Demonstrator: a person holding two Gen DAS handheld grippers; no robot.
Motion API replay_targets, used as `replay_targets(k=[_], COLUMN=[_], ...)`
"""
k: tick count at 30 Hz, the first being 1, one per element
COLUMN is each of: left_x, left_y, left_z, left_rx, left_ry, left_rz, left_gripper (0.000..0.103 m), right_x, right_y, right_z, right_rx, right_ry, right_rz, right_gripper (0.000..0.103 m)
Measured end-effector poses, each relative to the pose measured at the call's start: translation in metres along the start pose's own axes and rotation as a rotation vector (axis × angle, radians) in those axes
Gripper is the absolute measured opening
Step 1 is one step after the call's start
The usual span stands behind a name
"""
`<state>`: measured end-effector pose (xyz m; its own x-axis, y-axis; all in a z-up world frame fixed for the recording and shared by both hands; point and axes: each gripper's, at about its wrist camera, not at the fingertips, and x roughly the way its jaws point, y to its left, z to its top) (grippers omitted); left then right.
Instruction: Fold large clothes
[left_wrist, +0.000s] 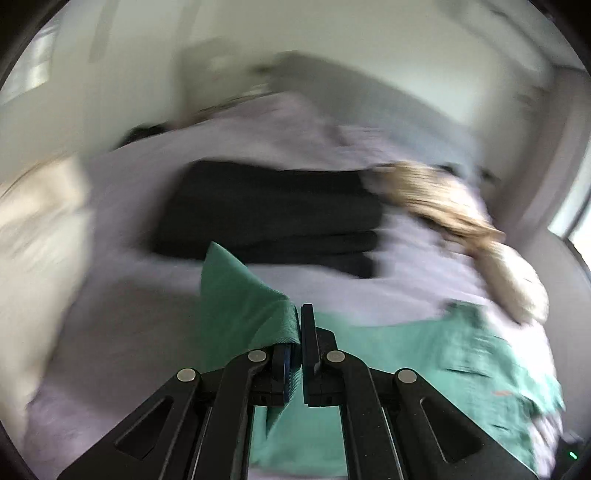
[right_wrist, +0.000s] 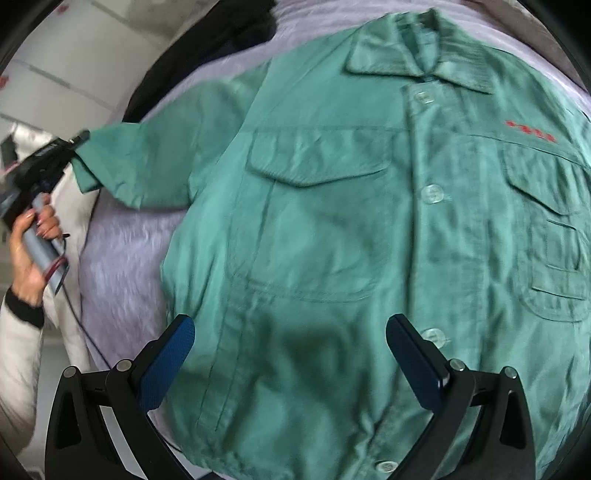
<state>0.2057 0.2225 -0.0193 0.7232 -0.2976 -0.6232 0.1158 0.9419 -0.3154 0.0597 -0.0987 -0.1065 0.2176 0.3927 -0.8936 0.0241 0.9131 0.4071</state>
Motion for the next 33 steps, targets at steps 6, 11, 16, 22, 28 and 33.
replay_targets(k=[6,11,16,22,28,33], left_x=[0.039,0.118,0.137,0.076,0.051,0.067], left_y=[-0.175,-0.271,-0.298,-0.278,-0.180,-0.110], left_z=[-0.025,-0.107,-0.169,-0.167,-0.156,-0.172], left_rx=[0.225,0.367,0.509,0.539,0.378,0.252], left_ry=[0.080,0.294,0.393,0.275,0.276,0.384], left_rz=[-0.279,-0.246,-0.134,-0.077,0.193,0.358], left_gripper=[0.005,0.005,0.023,0.102,0.102,0.102], right_x=[-0.037,-0.057,-0.060,-0.073,-0.048,0.002], right_y=[-0.065,-0.142,-0.189,-0.192,-0.092,-0.016], right_z=[0.001,-0.005,-0.008,0.018,0.081,0.102], right_rx=[0.112,0.232,0.288,0.233,-0.194,-0.460], right_ry=[-0.126,-0.153,-0.126,-0.164,-0.228,-0.223], right_rz=[-0.044,-0.082,-0.126,-0.160,-0.260,-0.326], right_gripper=[0.103,0.103,0.103,0.103,0.103,0.103])
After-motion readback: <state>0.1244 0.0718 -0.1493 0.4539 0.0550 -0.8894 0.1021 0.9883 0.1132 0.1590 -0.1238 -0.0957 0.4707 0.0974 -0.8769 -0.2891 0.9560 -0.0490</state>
